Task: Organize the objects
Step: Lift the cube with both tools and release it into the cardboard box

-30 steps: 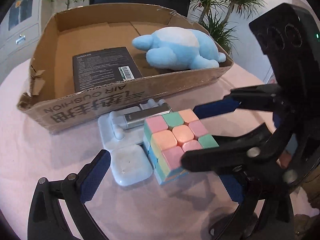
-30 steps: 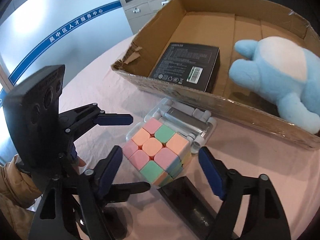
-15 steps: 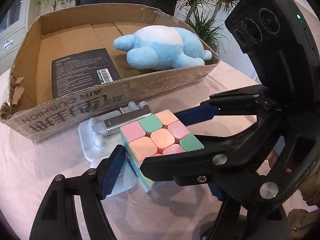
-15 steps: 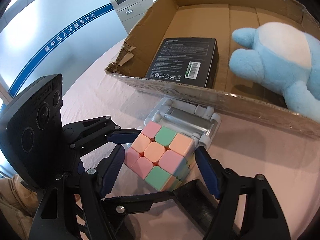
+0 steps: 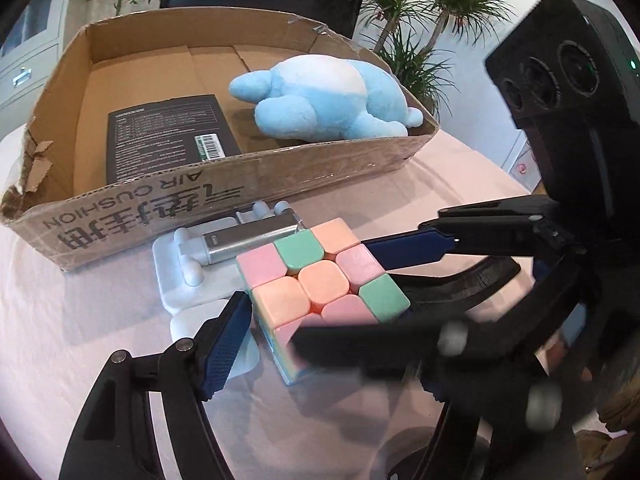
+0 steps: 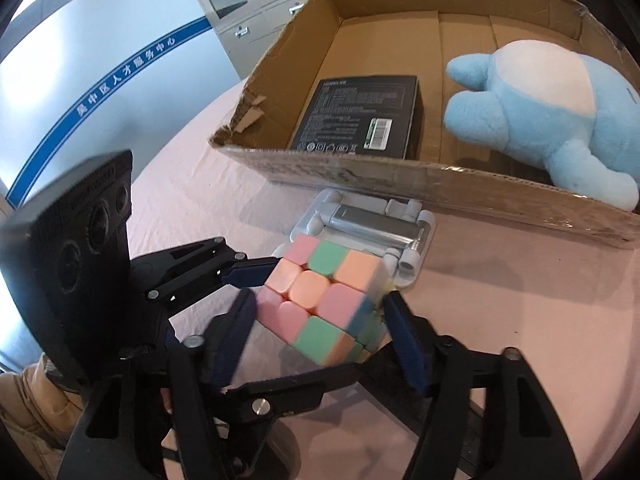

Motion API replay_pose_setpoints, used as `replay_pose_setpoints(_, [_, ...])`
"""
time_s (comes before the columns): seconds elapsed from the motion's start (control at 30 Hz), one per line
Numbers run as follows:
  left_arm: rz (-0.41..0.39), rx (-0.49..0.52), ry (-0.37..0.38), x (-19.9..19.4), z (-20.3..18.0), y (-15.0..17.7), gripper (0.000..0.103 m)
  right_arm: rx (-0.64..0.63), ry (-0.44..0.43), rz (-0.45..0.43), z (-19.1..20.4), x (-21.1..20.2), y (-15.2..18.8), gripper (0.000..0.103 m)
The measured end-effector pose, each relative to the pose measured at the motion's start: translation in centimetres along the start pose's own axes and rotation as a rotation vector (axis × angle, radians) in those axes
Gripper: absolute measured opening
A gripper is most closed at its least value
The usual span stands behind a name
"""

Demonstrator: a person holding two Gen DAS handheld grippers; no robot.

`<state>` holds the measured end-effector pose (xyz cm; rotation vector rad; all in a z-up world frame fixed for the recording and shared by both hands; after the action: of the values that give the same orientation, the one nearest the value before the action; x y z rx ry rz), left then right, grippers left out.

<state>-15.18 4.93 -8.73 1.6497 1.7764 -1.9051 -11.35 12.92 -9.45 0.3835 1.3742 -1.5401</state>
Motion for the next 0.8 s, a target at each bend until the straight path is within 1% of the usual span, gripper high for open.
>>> replay_pose_setpoints(0.03, [-0.007,0.0,0.006,-0.3,-0.1,0.0,0.073,0.009,-0.001,-0.007,-0.1,-0.3,-0.1,0.05])
replay_pose_setpoints(0.07, [-0.009,0.0,0.012,-0.4,-0.2,-0.1,0.073,0.004,0.001,-0.005,-0.2,-0.5,-0.1,0.05])
replay_pose_setpoints(0.17, [-0.009,0.022,-0.004,-0.3,-0.6,0.0,0.073,0.006,0.011,-0.003,-0.1,-0.4,-0.1,0.05])
replay_pose_setpoints(0.27, [-0.006,0.017,0.006,-0.4,-0.6,0.1,0.073,0.013,0.01,0.007,-0.1,-0.5,0.0,0.05])
replay_pose_setpoints(0.3, [-0.004,0.011,0.014,-0.3,-0.5,0.1,0.073,0.023,0.006,0.008,-0.1,-0.4,0.2,0.052])
replay_pose_setpoints(0.33, [0.001,0.001,0.028,-0.2,-0.5,0.3,0.073,0.027,-0.002,0.015,-0.1,-0.2,0.5,0.059])
replay_pose_setpoints(0.37, [0.009,-0.006,0.043,0.0,-0.5,0.4,0.073,0.029,-0.009,0.028,-0.2,-0.2,1.0,0.069])
replay_pose_setpoints(0.43, [0.026,-0.001,0.058,0.5,-0.8,0.8,0.073,0.039,-0.014,0.042,-0.2,0.4,1.5,0.076])
replay_pose_setpoints(0.57, [0.03,-0.001,0.06,0.6,-0.8,0.9,0.073,0.038,-0.016,0.037,-0.4,0.4,1.6,0.077])
replay_pose_setpoints(0.67, [0.04,0.014,0.059,0.7,-1.0,1.0,0.073,0.055,-0.016,0.071,-0.8,1.2,1.9,0.082])
replay_pose_setpoints(0.7, [0.06,0.033,0.058,0.9,-1.4,1.3,0.073,0.065,-0.004,0.079,-1.1,1.7,2.1,0.082])
replay_pose_setpoints(0.77, [0.063,0.05,0.054,0.8,-1.6,1.5,0.073,0.067,0.022,0.048,-1.5,1.6,2.1,0.079])
replay_pose_setpoints(0.8, [0.062,0.039,0.066,0.8,-1.5,1.5,0.073,0.072,0.022,0.042,-1.6,1.4,2.2,0.079])
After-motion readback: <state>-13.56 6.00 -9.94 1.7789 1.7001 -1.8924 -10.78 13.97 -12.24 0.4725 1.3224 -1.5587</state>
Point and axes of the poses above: each gripper's, at about its wrist camera, not at the fingertips, and x roughly the way its jaws point, z to its left, y to its underside, the point moved 9 cm from there along x, roughly the way its jaws point, and after that the axes turned 2 degrees about z, right-handed, at the moved point
